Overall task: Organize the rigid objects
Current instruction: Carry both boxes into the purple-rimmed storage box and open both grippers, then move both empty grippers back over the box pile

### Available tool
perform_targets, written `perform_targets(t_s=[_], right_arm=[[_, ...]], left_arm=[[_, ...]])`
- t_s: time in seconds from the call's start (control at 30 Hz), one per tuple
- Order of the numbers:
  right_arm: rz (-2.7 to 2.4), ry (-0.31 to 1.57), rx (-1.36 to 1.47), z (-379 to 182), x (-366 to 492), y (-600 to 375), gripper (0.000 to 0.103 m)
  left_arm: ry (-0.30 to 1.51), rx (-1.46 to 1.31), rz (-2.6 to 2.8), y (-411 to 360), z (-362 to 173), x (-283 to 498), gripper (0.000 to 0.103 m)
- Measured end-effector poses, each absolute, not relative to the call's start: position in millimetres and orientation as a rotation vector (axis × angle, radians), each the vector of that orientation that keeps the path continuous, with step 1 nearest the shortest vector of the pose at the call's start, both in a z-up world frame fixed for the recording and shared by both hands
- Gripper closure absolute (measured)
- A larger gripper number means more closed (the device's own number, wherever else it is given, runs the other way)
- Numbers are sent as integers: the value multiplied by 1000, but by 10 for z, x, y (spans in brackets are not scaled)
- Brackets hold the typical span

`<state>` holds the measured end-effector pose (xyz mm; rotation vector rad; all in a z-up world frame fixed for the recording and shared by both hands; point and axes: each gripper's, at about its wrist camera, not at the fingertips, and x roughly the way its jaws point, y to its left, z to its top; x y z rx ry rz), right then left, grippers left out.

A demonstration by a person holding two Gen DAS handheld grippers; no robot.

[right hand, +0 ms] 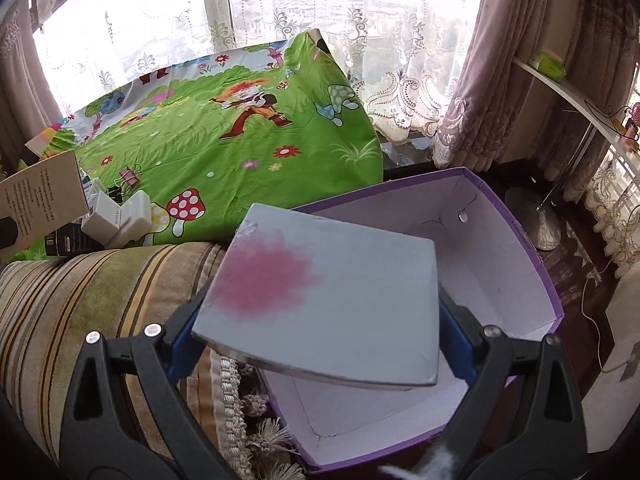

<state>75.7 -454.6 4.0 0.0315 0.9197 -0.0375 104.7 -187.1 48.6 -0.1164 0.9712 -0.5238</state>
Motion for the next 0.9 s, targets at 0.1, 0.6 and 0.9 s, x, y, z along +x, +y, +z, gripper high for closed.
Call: perform_targets(t_s=[0.1, 0.6, 0.9], right_arm=[[-63, 936, 50, -71, 692, -4693, 6], [-194, 1001, 176, -327, 594, -5269, 4], [-202, 993, 180, -238, 603, -5227, 3]], left_arm=[[1020, -80, -610, -2346, 368, 1101, 52], [1157, 28, -797, -3313, -20, 1118, 47], [1136, -24, -807, -3216, 66, 1108, 29]])
